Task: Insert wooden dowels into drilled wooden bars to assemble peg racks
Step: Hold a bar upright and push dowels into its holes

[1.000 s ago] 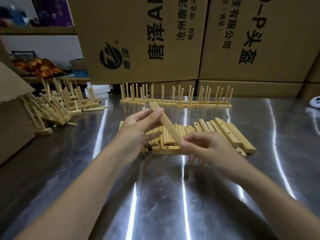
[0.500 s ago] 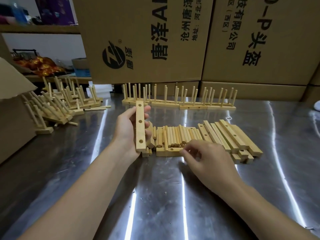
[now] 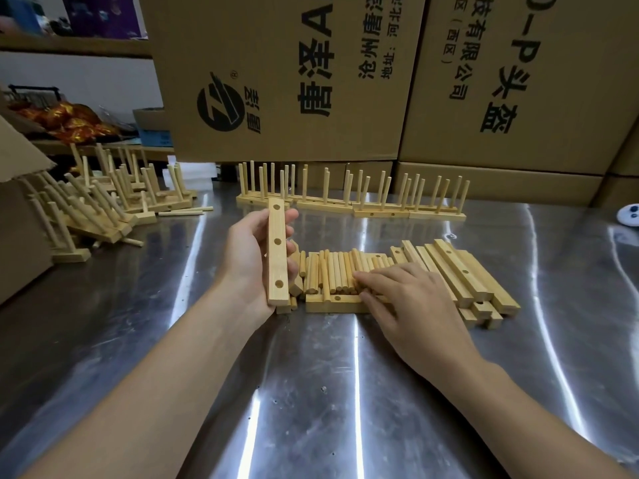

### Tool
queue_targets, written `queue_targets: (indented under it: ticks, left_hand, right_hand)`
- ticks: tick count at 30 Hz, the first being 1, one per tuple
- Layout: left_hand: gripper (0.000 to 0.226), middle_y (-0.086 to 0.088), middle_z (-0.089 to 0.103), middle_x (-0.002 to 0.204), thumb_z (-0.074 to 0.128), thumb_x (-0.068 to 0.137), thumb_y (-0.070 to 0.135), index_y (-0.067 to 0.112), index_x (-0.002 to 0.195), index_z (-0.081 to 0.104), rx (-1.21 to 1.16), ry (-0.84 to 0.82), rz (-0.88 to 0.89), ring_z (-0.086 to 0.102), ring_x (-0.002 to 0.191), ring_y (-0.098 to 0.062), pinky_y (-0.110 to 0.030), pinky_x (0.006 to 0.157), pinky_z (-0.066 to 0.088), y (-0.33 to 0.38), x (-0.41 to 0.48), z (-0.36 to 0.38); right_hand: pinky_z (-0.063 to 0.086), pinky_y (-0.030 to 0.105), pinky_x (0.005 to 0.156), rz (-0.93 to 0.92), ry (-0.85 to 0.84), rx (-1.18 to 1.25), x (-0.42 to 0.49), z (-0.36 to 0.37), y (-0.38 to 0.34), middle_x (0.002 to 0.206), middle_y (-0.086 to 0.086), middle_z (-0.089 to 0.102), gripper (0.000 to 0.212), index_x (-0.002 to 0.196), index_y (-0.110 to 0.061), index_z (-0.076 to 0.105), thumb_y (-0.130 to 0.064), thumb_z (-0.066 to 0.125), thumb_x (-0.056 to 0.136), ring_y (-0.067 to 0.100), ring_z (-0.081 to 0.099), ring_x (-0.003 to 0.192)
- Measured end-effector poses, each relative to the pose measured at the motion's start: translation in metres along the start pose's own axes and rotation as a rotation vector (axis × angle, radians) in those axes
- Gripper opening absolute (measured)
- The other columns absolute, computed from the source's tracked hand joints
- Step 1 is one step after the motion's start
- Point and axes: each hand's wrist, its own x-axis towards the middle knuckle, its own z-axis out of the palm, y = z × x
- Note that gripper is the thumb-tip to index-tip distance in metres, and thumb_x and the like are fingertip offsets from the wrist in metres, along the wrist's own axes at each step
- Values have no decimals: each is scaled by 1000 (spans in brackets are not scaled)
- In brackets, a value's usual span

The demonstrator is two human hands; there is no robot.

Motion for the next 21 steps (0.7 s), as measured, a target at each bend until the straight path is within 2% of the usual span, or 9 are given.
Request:
queue_targets:
  ticks: [4,7,10,12,13,16,18,21]
  left_hand:
    - [31,3,63,76,61,101,32,13,108,84,-1,5,-10,57,61,-7,-19,48,47,0,0,0]
    - [34,1,62,77,61,101,35,11,113,82,6,4,-21,56,60,-7,-20,47,46,-1,0,-1]
    - [47,0,60,77,61,100,48,9,118,78,4,-15,-44,52,58,-8,-20,45,42,-5,-2,1]
    - [58,-1,59,79,64,96,57,7,122,75,4,-54,-55,49,59,-9,-20,45,38,-9,-4,5]
    - [62,-1,59,80,67,93,60,7,123,75,8,-79,-56,48,60,-9,-20,45,37,-11,-5,7]
    - [67,0,63,84,76,85,60,8,127,72,23,-153,-54,47,59,-8,-20,44,38,-15,-10,13]
    - [64,0,67,89,84,81,51,10,129,70,54,-174,-47,49,58,-7,-19,43,39,-17,-13,18]
    - [43,1,69,90,87,86,28,16,124,74,128,-156,2,51,59,-6,-19,45,42,-20,-14,20]
  right_hand:
    - [46,33,87,21,97,38,1,-3,-2,107,-13,77,22,120,-27,79,-28,72,99,15,64,105]
    - [53,33,87,116,289,202,2,-10,-4,103,-15,77,18,116,-26,80,-25,73,99,8,69,100]
    - [55,18,85,369,409,724,4,-18,-2,99,-18,79,16,112,-32,80,-24,71,101,3,72,102]
    - [57,21,86,529,388,1088,5,-23,-2,102,-12,81,16,112,-31,82,-23,71,101,6,75,103]
    - [56,24,87,579,372,1190,5,-24,-2,103,-8,82,17,112,-30,82,-22,72,101,8,76,102]
    - [51,27,84,634,352,1275,5,-26,-1,103,-7,82,17,111,-29,83,-21,72,100,7,76,101]
    - [50,29,85,628,350,1292,6,-27,-2,104,-7,82,18,111,-29,83,-21,71,100,7,76,103]
    - [50,30,85,586,337,1292,6,-28,-4,105,-5,82,18,109,-32,83,-22,72,99,8,75,104]
